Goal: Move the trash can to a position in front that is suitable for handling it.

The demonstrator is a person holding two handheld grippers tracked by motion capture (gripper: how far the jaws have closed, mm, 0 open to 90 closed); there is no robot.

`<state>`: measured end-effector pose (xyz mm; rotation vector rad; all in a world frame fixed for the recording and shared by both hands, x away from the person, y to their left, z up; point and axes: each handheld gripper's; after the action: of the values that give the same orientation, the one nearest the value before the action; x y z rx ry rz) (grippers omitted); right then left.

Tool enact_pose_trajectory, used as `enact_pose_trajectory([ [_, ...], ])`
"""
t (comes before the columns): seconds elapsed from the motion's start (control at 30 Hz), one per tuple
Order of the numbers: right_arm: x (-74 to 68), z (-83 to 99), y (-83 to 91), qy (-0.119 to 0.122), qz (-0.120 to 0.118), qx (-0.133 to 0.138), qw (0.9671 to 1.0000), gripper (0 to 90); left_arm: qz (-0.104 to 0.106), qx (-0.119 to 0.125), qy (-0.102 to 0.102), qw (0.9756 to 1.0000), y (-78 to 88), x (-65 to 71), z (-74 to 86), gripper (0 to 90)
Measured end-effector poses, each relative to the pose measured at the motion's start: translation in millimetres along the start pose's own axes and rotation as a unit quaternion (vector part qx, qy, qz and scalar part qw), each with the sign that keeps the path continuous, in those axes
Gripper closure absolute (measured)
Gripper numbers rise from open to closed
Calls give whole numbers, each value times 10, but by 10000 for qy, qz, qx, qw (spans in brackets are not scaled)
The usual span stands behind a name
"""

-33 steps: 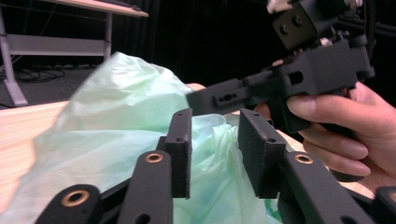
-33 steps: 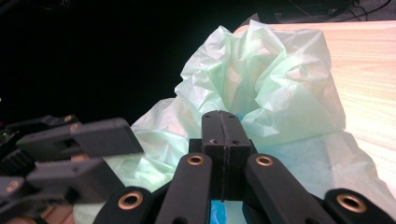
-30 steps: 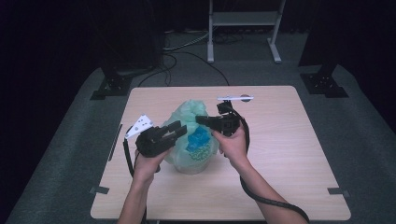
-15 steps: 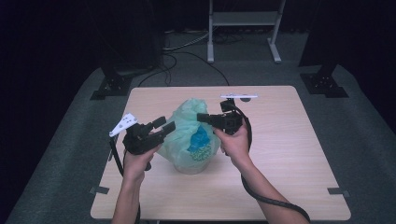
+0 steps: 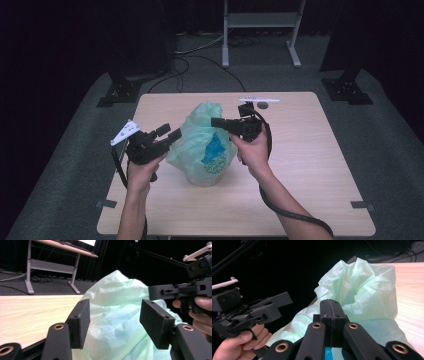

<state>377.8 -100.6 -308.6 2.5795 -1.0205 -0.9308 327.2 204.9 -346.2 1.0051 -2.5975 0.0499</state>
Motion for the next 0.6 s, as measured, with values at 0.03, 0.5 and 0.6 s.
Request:
enact_pose_trajectory([
  [0.03,-4,-7,10,-3,-14,4,10000,900,-1,-13,1,10000,2,-7,0,396],
  [0.5,-64,-130,210,-15,-156,256,9995,900,-170,18,163,9997,34,-71,-10,293],
  [0.6,-82,-163,261,18,-172,320,9993,900,-162,44,195,9997,43,-78,-14,281],
])
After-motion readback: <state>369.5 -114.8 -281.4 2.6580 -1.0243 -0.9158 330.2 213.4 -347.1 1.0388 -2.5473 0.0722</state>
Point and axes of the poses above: each handheld gripper's, and its own axes: y roughly backward along the jaws, z roughly out of its underside, x roughly to its right, and after that the axes turned 6 degrees about z, right-handed
